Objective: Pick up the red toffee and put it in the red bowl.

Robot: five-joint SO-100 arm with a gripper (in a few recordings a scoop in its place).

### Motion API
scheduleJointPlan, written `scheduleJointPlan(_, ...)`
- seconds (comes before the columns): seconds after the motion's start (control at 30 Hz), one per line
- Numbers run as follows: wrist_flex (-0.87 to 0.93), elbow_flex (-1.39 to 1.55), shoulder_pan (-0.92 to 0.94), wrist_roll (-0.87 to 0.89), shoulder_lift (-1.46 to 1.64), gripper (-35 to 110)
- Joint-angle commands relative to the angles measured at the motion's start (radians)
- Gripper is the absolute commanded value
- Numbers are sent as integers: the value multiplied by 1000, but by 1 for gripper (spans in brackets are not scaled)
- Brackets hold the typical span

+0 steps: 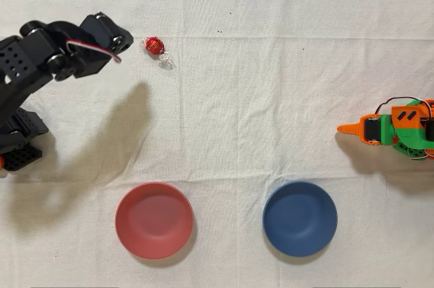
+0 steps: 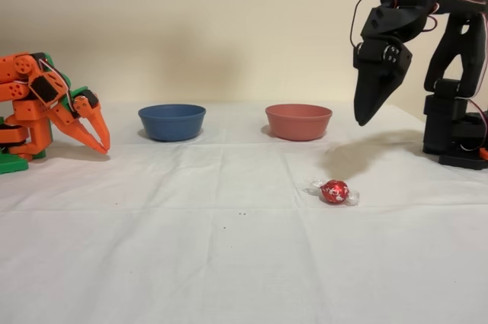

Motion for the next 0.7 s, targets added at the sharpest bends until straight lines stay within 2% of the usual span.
scheduleJointPlan(0.0,-15,-83,-25,-20,-26,0)
scheduleJointPlan(0.23,-46,-63,-21,-94,-89,1)
scheduleJointPlan(0.67,-189,52,5,-117,-121,1)
